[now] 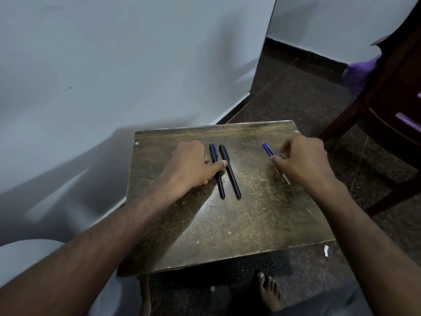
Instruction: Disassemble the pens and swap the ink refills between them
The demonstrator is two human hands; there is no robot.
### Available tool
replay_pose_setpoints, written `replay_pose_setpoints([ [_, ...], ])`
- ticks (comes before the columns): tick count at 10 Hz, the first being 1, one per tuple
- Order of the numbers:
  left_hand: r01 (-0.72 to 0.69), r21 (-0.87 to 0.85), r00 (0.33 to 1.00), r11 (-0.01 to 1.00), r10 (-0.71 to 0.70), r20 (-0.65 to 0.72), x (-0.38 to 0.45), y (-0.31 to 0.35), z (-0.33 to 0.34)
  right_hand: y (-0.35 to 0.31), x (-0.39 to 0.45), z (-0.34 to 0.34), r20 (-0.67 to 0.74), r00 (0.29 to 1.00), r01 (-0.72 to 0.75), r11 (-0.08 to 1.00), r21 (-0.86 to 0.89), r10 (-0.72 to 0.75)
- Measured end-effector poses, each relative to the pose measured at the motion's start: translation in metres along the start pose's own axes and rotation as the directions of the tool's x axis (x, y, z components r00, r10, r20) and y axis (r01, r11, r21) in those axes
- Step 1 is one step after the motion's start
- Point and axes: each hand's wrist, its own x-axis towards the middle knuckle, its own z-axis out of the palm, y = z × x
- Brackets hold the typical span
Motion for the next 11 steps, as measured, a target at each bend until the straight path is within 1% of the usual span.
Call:
replay_pose_setpoints([
  [1,-0.018,0.030,1.000,0.999,0.018,-0.003,-0.001,0.002,0.000,0.002,-0.002,0.004,0.064,0.998,-0.007,0.999,-0.038,0.009],
  [2,-0.020,0.043,1.000,0.999,0.020,0.004,-0.001,0.005,0.002,-0.004,-0.001,0.011,0.048,0.998,0.042,0.998,-0.040,-0.040],
  [3,-0.012,0.037,1.000,0.999,0.011,0.006,-0.001,0.007,0.003,-0.012,-0.001,0.021,0.067,0.996,0.052,0.998,-0.021,-0.051],
  [6,-0.024,0.052,1.000,0.998,0.024,0.007,-0.001,0.007,0.003,-0.036,-0.013,0.041,0.086,0.981,0.168,0.981,0.097,-0.176],
  [7,-0.030,0.052,1.000,0.998,0.031,-0.003,-0.002,0.005,0.004,-0.040,-0.016,0.040,0.100,0.975,0.184,0.971,0.153,-0.200],
  [8,-0.054,0.044,0.998,0.998,0.055,-0.019,-0.003,0.005,0.002,-0.041,-0.016,0.038,0.110,0.974,0.180,0.971,0.156,-0.198],
  [9,-0.095,0.183,0.984,0.979,0.120,-0.130,-0.007,0.003,-0.003,-0.036,-0.011,0.033,0.082,0.980,0.164,0.968,0.189,-0.182],
  [10,-0.158,0.266,0.927,0.951,0.236,-0.293,-0.018,0.005,-0.007,-0.030,-0.007,0.029,-0.044,0.978,0.209,0.969,0.129,-0.205],
  [11,-0.166,0.319,0.898,0.933,0.277,-0.342,-0.024,0.001,-0.002,-0.024,-0.006,0.029,-0.059,0.965,0.260,0.963,0.078,-0.256],
])
